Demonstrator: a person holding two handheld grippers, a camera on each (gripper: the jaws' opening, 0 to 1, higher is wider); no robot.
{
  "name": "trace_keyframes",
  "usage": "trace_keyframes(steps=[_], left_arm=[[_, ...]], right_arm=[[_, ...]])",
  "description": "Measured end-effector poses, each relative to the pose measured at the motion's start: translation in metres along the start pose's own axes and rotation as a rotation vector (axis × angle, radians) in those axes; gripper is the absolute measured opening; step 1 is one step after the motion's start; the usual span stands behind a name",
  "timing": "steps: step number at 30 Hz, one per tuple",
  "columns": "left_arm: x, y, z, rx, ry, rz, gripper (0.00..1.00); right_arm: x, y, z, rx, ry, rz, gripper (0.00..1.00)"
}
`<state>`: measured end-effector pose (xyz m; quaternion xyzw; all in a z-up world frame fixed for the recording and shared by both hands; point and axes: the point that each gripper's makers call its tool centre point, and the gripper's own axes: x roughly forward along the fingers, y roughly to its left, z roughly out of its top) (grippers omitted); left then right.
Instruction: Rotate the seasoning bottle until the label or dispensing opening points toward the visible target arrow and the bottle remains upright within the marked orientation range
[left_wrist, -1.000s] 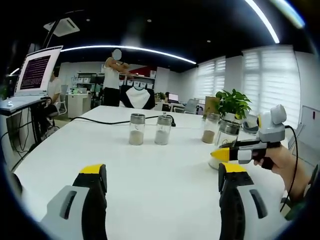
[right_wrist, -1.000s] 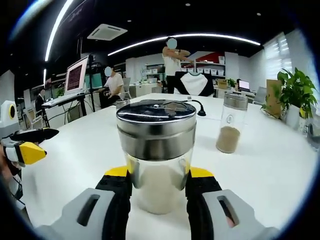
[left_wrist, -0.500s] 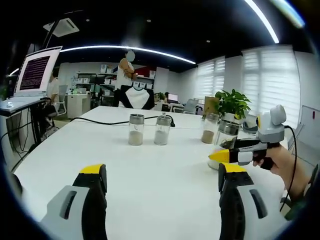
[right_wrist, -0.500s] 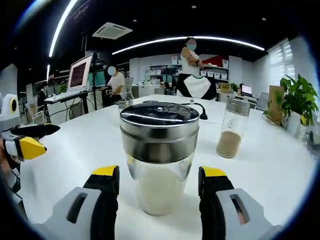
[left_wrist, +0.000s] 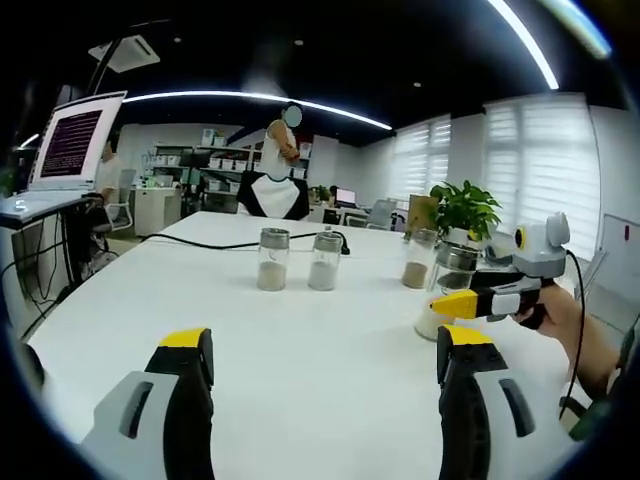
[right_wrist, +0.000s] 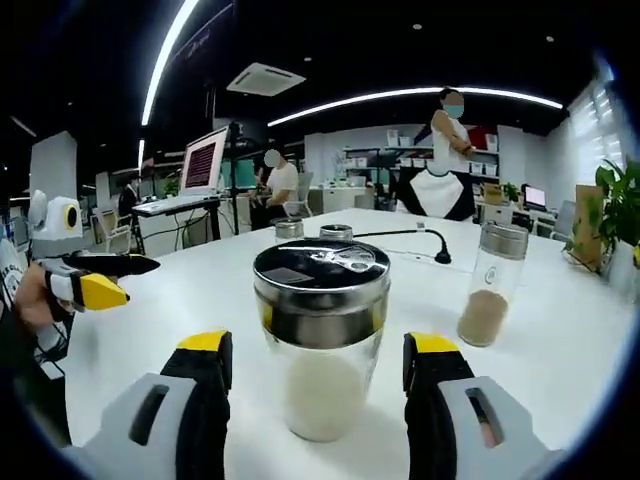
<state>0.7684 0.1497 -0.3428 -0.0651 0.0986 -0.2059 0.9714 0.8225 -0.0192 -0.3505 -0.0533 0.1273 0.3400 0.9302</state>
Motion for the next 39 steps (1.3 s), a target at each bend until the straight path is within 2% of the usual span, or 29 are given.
trace_keyframes(steps=[1, 6, 10, 13, 17, 20, 23, 26, 32, 37, 39], left_arm=[[0.000, 0.000, 0.000, 0.000, -0.001, 0.001, 0.98], [-0.001, 0.002, 0.002, 0.005, -0.005, 0.005, 0.98], [-0.002, 0.002, 0.003, 0.003, -0.008, 0.008, 0.98], [-0.002, 0.002, 0.002, 0.000, -0.008, 0.009, 0.98], [-0.003, 0.001, 0.002, 0.003, -0.004, 0.008, 0.98], [-0.002, -0.001, 0.001, -0.004, -0.003, 0.001, 0.98], [-0.002, -0.001, 0.001, -0.002, -0.003, 0.002, 0.98], [-0.002, -0.001, 0.001, -0.006, -0.002, 0.006, 0.98], [0.002, 0.000, 0.000, -0.007, 0.004, 0.013, 0.98], [0.003, -0.003, 0.004, -0.003, -0.005, 0.005, 0.98], [0.003, -0.004, 0.004, -0.003, -0.006, 0.002, 0.98]], right_arm=[[0.001, 0.000, 0.000, 0.001, -0.005, 0.007, 0.71], [0.003, 0.007, -0.001, 0.054, -0.028, 0.128, 0.72], [0.001, 0.001, 0.000, 0.026, -0.044, 0.176, 0.71], [0.000, -0.002, -0.002, 0.011, -0.012, 0.190, 0.70], [0.000, 0.003, -0.001, -0.017, -0.035, 0.275, 0.69], [0.002, 0.004, -0.006, 0.008, -0.032, 0.316, 0.67], [0.003, 0.004, -0.006, 0.014, -0.045, 0.339, 0.66], [0.004, 0.008, -0.003, -0.025, -0.053, 0.362, 0.65], [0.006, 0.015, 0.002, -0.008, -0.083, 0.404, 0.61], [0.008, 0.013, -0.004, -0.005, -0.061, 0.405, 0.54], [0.006, 0.018, -0.004, -0.015, -0.072, 0.433, 0.46]])
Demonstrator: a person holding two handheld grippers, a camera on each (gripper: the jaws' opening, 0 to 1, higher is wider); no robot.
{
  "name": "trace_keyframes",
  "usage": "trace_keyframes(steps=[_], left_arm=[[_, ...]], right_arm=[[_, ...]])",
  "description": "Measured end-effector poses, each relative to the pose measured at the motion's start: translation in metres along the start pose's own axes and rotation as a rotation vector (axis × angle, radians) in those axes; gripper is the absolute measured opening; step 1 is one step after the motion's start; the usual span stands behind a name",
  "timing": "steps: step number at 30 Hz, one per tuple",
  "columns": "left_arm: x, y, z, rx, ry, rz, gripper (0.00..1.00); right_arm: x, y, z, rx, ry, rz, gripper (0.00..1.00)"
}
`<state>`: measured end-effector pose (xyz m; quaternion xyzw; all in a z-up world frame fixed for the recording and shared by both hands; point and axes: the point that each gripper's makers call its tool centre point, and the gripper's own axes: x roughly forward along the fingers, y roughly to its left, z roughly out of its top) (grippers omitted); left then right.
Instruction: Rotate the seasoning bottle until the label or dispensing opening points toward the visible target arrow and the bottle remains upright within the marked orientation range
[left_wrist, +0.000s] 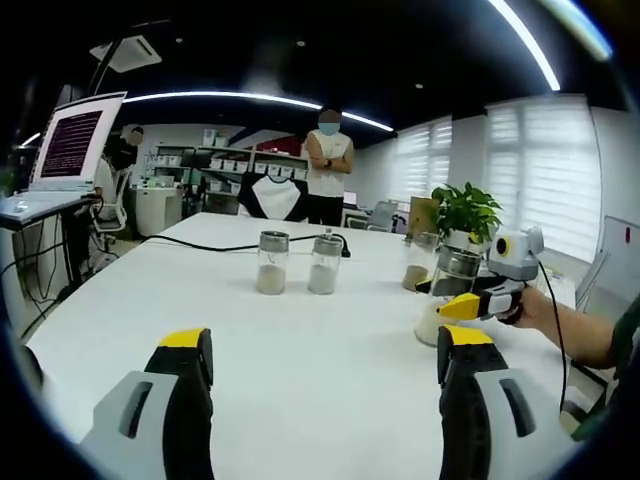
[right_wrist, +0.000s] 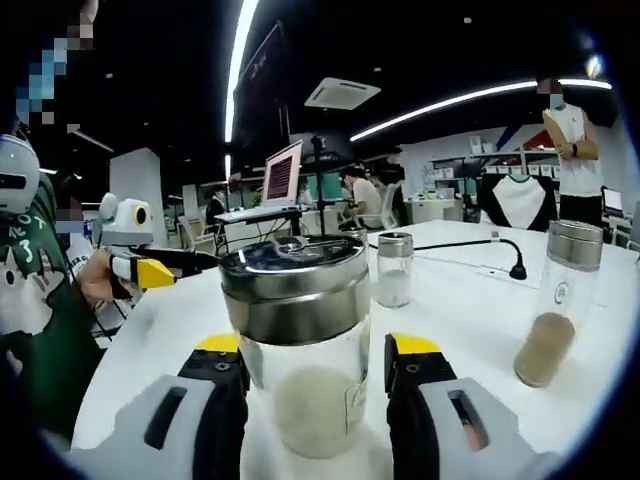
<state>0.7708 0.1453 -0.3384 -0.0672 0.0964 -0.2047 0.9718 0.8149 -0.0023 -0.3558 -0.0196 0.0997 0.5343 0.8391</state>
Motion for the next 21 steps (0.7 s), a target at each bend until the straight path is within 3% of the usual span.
trace_keyframes(steps=[6, 21], left_arm=[[-0.0001, -0.0004, -0.0024, 0.000, 0.007, 0.000, 0.98], [0.0010, -0.0009, -0.0034, 0.003, 0.011, -0.001, 0.98]], right_arm=[[-0.0006, -0.0006, -0.0016, -0.058, 0.013, 0.010, 0.44], [0.0004, -0.0018, -0.0017, -0.065, 0.011, 0.009, 0.43]])
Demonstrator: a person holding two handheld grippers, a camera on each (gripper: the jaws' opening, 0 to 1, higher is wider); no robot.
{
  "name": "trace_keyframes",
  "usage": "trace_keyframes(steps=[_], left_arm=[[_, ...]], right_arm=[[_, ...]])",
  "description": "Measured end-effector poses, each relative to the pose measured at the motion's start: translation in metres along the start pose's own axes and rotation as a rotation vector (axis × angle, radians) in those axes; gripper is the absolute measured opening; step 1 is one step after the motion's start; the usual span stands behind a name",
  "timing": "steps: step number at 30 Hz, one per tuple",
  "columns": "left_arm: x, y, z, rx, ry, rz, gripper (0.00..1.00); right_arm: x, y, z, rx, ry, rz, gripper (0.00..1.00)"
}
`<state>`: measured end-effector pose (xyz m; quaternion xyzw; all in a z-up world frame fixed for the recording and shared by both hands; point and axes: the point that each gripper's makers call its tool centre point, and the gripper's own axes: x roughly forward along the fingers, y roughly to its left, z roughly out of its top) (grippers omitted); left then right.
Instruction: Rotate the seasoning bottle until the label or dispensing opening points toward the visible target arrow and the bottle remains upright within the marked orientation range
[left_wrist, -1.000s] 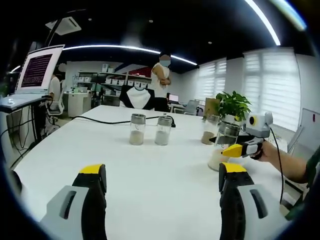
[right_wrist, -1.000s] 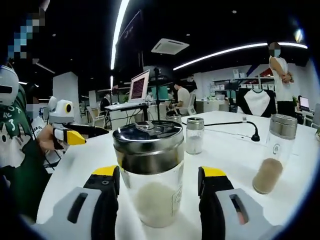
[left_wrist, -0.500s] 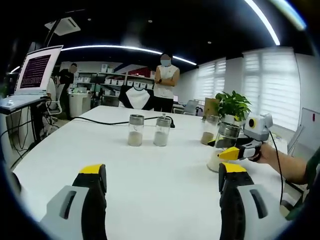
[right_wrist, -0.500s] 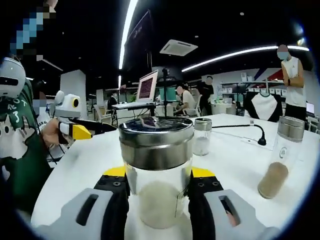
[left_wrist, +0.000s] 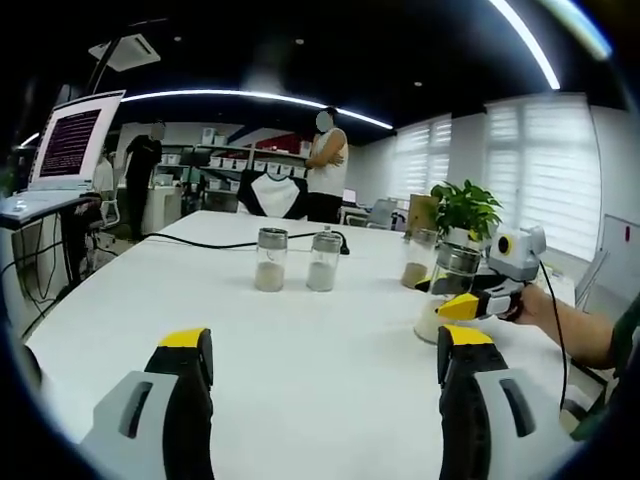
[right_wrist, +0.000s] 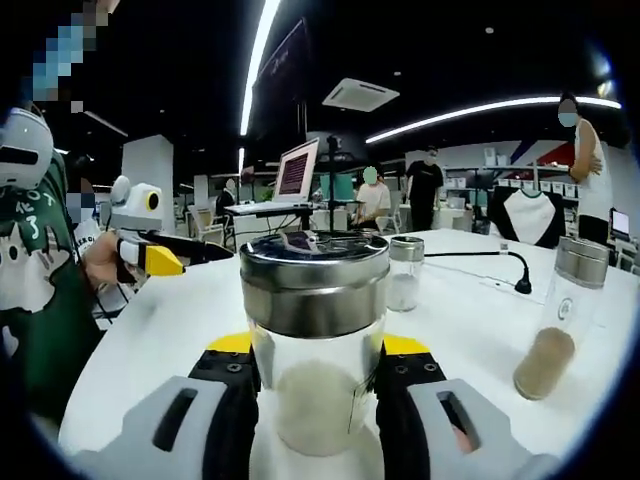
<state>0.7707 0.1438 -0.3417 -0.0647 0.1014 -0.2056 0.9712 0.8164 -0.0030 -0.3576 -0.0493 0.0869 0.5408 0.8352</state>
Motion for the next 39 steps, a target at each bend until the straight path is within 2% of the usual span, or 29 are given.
trace_keyframes(steps=[9, 15, 39], left_arm=[[0.0007, -0.0007, 0.0013, -0.002, -0.004, -0.003, 0.98], [0.0007, -0.0009, 0.0015, -0.002, -0.003, -0.004, 0.98], [0.0014, -0.0066, -0.0007, -0.003, 0.003, -0.021, 0.98]], right_arm=[[0.0003, 0.0010, 0.0003, -0.003, -0.008, -0.010, 0.43], [-0.0007, -0.0004, -0.0016, 0.004, 0.025, -0.049, 0.43], [-0.0031, -0.0040, -0.0048, 0.031, 0.051, -0.148, 0.43]])
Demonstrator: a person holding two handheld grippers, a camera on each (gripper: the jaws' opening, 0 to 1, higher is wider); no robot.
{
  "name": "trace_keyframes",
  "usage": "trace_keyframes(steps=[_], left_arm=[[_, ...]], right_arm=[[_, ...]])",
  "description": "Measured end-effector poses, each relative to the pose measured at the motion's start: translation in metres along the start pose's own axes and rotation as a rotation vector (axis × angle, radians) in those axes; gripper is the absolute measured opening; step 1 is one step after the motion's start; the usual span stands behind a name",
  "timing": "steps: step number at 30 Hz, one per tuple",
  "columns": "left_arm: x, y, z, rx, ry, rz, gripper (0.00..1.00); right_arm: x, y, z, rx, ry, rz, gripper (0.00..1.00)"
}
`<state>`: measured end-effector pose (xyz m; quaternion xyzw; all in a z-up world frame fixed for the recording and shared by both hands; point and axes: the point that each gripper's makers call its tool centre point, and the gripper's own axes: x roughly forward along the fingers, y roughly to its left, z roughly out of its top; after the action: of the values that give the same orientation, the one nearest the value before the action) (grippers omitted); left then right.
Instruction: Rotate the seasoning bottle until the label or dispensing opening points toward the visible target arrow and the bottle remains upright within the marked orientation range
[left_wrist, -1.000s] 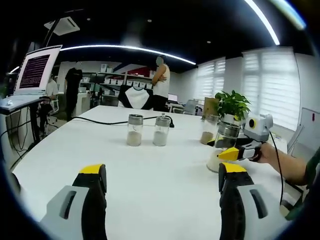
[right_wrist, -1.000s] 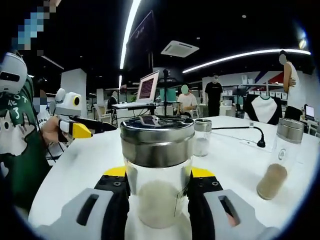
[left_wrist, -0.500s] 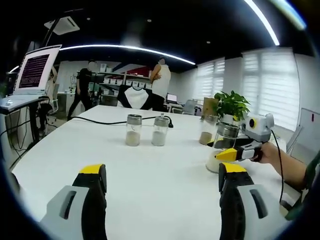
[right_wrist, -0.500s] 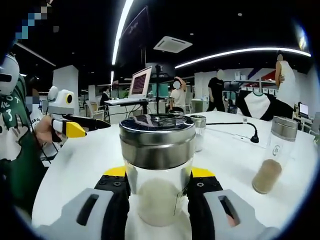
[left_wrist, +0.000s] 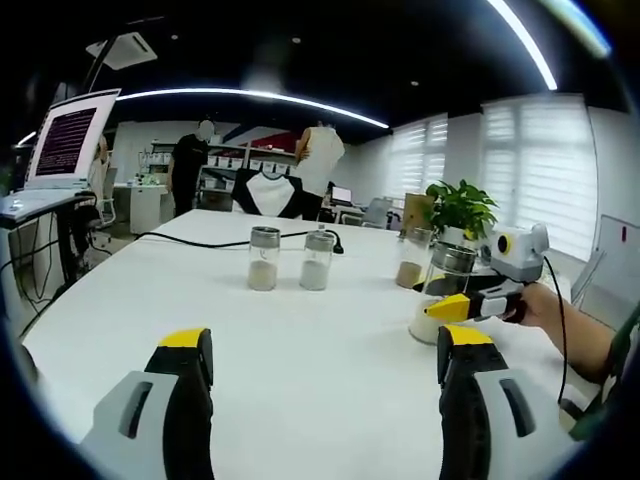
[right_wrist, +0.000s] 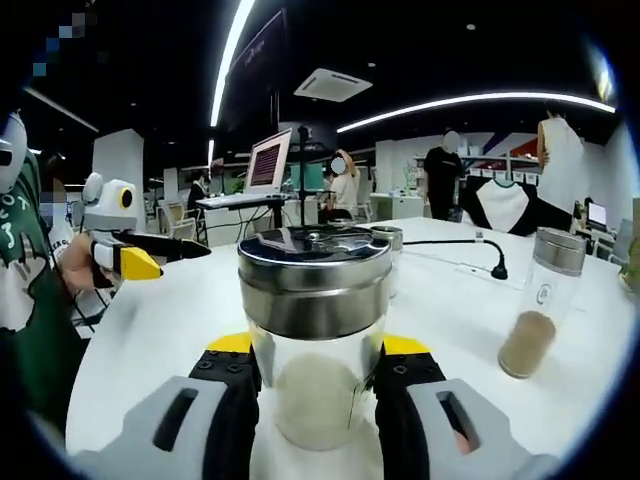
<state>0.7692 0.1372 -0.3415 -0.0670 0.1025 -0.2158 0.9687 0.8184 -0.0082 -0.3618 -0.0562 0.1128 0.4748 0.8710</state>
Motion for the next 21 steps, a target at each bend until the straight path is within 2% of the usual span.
trace_keyframes(steps=[21], left_arm=[[0.0014, -0.0005, 0.0010, 0.001, -0.003, -0.004, 0.98]], right_arm=[[-0.0032, -0.0066, -0.0032, 0.041, 0.034, -0.138, 0.43]])
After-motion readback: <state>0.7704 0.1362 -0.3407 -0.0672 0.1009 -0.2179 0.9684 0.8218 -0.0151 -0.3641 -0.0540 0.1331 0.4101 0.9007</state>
